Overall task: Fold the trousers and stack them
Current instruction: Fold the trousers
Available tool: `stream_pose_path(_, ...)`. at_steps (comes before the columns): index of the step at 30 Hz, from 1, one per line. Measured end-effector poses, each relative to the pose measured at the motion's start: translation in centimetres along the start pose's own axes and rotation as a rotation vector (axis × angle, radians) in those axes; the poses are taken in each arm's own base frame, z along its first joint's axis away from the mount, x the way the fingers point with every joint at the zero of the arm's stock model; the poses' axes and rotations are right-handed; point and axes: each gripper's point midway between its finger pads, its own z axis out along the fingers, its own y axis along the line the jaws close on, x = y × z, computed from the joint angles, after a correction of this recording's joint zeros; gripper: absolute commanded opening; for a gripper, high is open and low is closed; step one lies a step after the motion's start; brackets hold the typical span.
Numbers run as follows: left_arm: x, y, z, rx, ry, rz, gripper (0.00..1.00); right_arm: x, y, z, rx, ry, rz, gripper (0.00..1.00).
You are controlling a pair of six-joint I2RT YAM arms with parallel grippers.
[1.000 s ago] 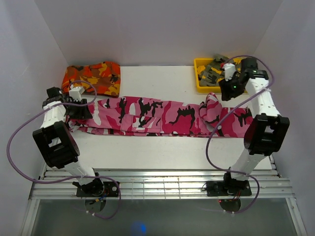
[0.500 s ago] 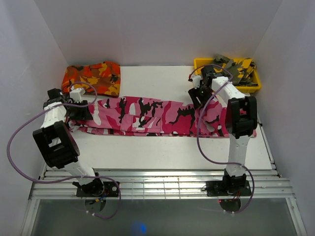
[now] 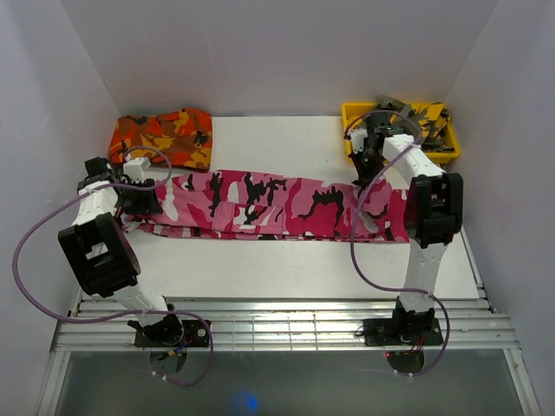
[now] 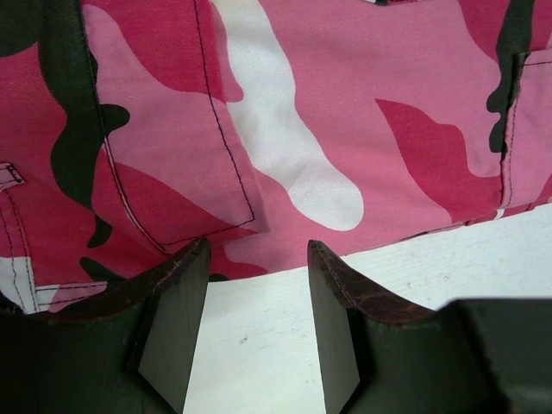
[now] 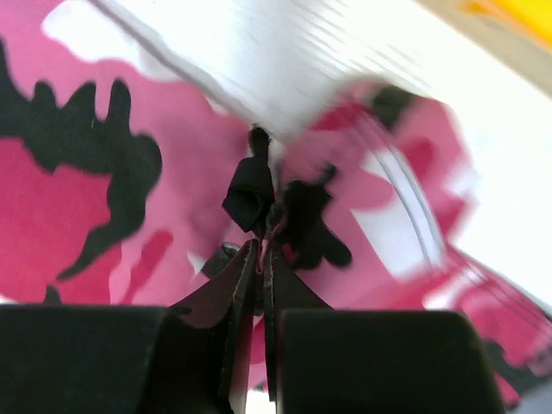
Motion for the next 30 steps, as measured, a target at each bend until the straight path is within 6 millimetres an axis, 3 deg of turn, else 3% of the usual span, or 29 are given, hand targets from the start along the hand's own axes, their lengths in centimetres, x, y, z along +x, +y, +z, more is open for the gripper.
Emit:
stream_pose_path(2, 0.1, 0.3, 0.0, -0.014, 0.005, 0.002, 0.6, 0.1, -1.0, -3.0, 0.026, -0.051, 0.011, 0.08)
stream_pose_path(5, 0.1, 0.7, 0.0, -0.036, 0.008, 0.005, 0.6, 1.8, -4.1, -9.0, 0.108, -0.153, 0.058, 0.08)
stream_pose_path(6, 0.1, 0.8, 0.0, -0.042, 0.01, 0.006, 0.6, 3.0, -5.6, -10.8, 0.146, -0.179, 0.091, 0.37)
stream_pose_path(7, 0.1, 0.9, 0.0, -0.046, 0.011, 0.006, 0.6, 4.5, -7.3, -12.4, 0.186, -0.202, 0.131, 0.54)
stream_pose_path(8, 0.1, 1.0, 0.0, -0.05, 0.013, 0.005, 0.6, 6.3, -9.0, -13.5, 0.232, -0.21, 0.168, 0.97)
stream_pose_path(9, 0.2, 1.0, 0.0, -0.052, 0.014, 0.003, 0.6, 8.6, -10.5, -14.2, 0.267, -0.199, 0.218, 0.9)
stream_pose_path(12, 0.4, 1.1, 0.1, -0.053, 0.022, -0.002, 0.6, 15.6, -13.9, -14.0, 0.319, -0.11, 0.35, 0.9)
stream_pose_path(15, 0.5, 1.1, 0.3, -0.051, 0.027, -0.009, 0.6, 19.5, -15.2, -13.1, 0.303, -0.049, 0.433, 0.92)
stream_pose_path(18, 0.4, 1.1, 0.2, -0.052, 0.026, -0.011, 0.6, 20.0, -15.7, -13.2, 0.287, -0.058, 0.441, 0.92)
stream_pose_path(22, 0.1, 1.1, 0.0, -0.052, 0.022, -0.011, 0.6, 18.6, -16.6, -12.6, 0.229, -0.084, 0.409, 0.9)
stream_pose_path(26, -0.4, 1.2, -0.2, -0.054, 0.015, -0.009, 0.6, 17.6, -17.4, -9.8, 0.101, -0.098, 0.427, 0.9)
stream_pose_path(30, -0.3, 1.0, -0.3, -0.046, 0.019, -0.013, 0.6, 18.6, -17.1, -7.1, -0.029, -0.083, 0.505, 0.91)
